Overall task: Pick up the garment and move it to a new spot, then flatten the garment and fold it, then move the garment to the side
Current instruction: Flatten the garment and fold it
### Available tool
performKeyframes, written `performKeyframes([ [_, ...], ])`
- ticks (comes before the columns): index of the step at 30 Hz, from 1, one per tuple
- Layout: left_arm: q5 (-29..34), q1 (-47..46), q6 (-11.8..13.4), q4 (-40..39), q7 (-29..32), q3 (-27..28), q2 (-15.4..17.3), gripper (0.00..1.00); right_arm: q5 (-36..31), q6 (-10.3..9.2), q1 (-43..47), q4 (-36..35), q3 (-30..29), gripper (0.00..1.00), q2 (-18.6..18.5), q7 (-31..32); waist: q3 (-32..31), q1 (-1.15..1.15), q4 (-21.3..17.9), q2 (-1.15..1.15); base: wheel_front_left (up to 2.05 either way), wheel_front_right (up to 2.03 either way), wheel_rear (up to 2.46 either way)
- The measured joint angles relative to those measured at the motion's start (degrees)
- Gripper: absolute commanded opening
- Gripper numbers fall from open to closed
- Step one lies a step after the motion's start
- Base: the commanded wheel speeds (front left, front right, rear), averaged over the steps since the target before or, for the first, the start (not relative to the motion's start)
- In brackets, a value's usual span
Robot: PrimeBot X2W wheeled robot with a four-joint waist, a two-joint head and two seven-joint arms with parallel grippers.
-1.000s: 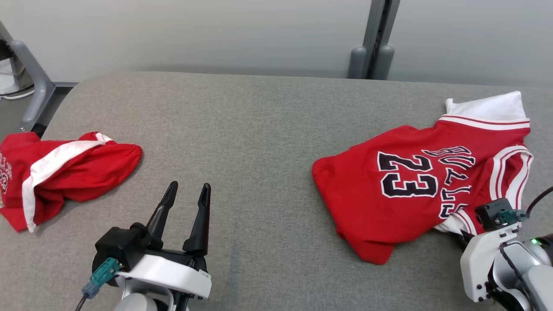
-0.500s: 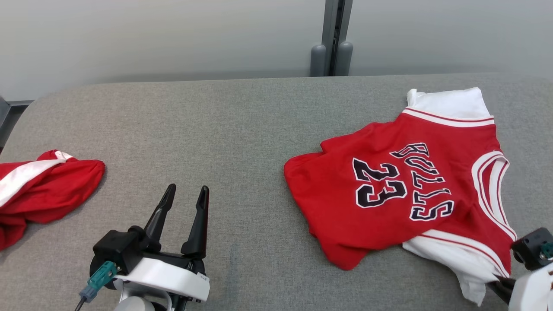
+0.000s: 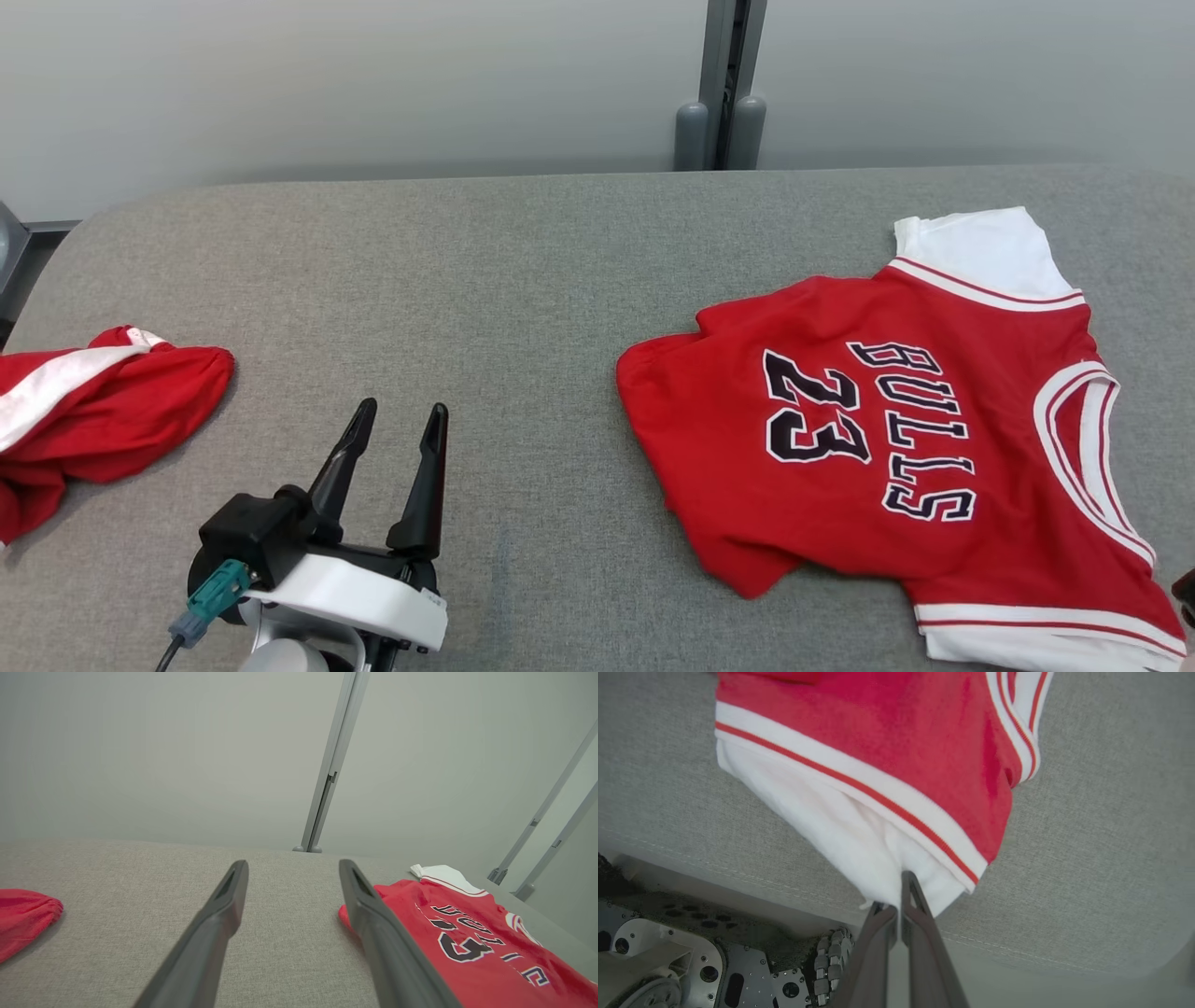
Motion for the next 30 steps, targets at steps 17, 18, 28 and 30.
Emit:
performKeyframes([
  [17, -0.48, 0.14, 0.68, -0.62, 1.88, -0.81, 0.73, 1.00, -0.44, 0.00, -1.75, -3.47, -5.68, 1.00, 7.88, -4.64, -0.76, 0.00, -1.34, 0.00, 0.00, 0.00, 0.00],
  [18, -0.52, 0.15, 0.76, -0.62, 1.99, -0.89, 0.73, 1.00, -0.20, 0.00, -1.75, -4.89, -6.02, 1.00, 8.29, -4.82, -0.77, 0.00, -1.48, 0.00, 0.00, 0.00, 0.00],
  [28, -0.73, -1.85, -0.12, 0.89, 6.41, -4.15, 0.51, 1.00, -6.03, 0.00, -6.91, -10.29, -9.71, 1.00, 15.70, -23.66, -0.25, 0.00, -2.93, 0.00, 0.00, 0.00, 0.00],
  [30, -1.15, -2.49, -0.63, 1.36, 8.22, -5.13, 0.08, 1.00, -7.57, -0.01, -7.03, -8.25, -9.36, 1.00, 18.12, -27.57, -0.09, 0.00, -3.20, 0.00, 0.00, 0.00, 0.00],
])
